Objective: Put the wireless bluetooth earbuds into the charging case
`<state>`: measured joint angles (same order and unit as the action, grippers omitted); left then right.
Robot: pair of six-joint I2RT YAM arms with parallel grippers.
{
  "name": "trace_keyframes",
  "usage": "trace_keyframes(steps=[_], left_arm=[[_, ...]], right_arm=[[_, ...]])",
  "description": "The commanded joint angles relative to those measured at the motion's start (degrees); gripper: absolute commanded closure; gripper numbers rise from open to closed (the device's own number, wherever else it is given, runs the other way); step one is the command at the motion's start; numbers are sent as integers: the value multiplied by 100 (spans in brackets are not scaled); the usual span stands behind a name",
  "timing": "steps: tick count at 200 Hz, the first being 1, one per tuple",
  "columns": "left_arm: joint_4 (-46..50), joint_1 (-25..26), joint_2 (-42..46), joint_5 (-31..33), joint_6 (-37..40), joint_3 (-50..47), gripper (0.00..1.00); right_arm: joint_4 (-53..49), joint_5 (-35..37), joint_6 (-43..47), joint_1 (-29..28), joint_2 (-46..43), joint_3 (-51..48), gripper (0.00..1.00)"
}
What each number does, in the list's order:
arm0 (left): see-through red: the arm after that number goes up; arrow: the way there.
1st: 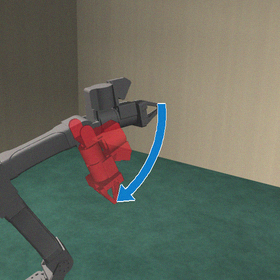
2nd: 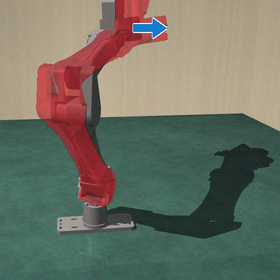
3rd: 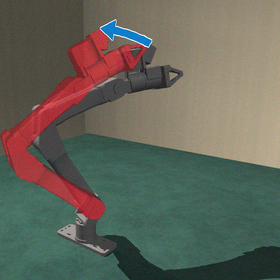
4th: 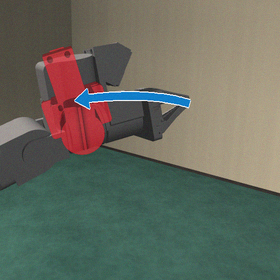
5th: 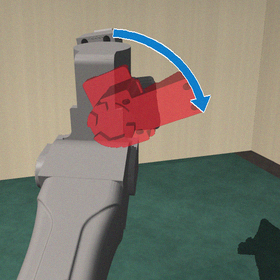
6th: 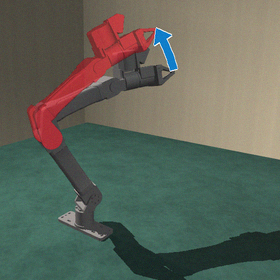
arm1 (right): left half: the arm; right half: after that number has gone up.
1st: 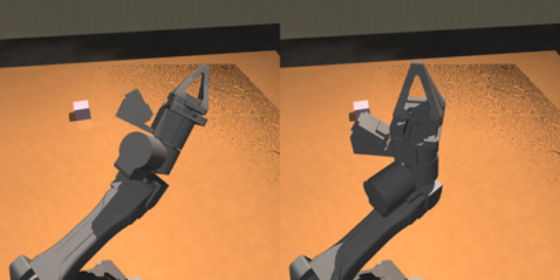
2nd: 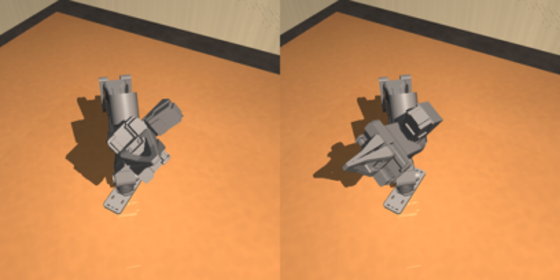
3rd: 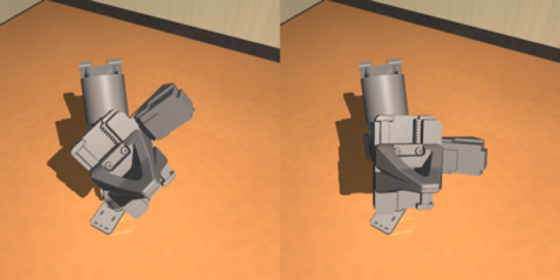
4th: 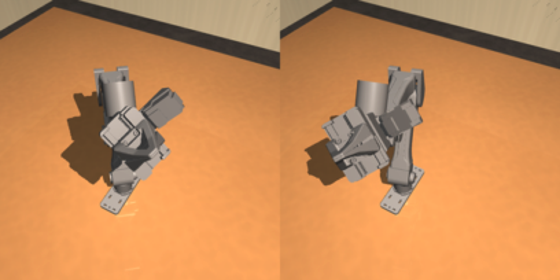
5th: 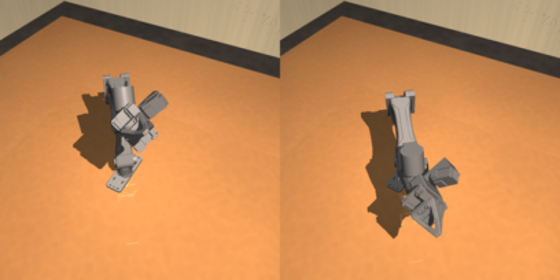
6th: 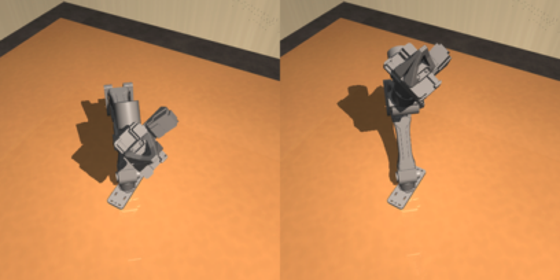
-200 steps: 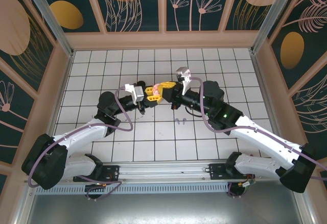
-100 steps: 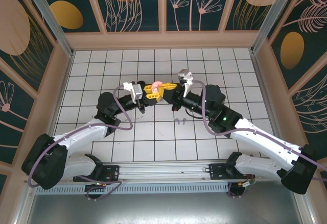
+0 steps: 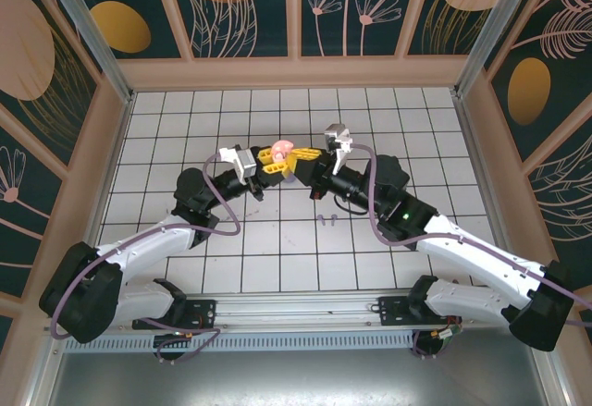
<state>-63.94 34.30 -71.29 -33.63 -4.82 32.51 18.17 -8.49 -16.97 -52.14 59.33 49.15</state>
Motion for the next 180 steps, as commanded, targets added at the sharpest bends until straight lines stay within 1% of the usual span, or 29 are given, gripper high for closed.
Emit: trace_keyframes(steps=[1,34,106,180], left_arm=[[-308,13,134,623,334,-90,100],[-287,14,100,695,444,-111,100],[-142,7,189,560,464,-114,100],[-75,14,239,511,493,-153,100]], right_arm=[[634,90,-246,-81,-184,-60,95],[1144,190,-324,-95,-64,-34,95],[1567,590,-225,-118,477,113,95],[1654,612,-186,-121,721,226,95]])
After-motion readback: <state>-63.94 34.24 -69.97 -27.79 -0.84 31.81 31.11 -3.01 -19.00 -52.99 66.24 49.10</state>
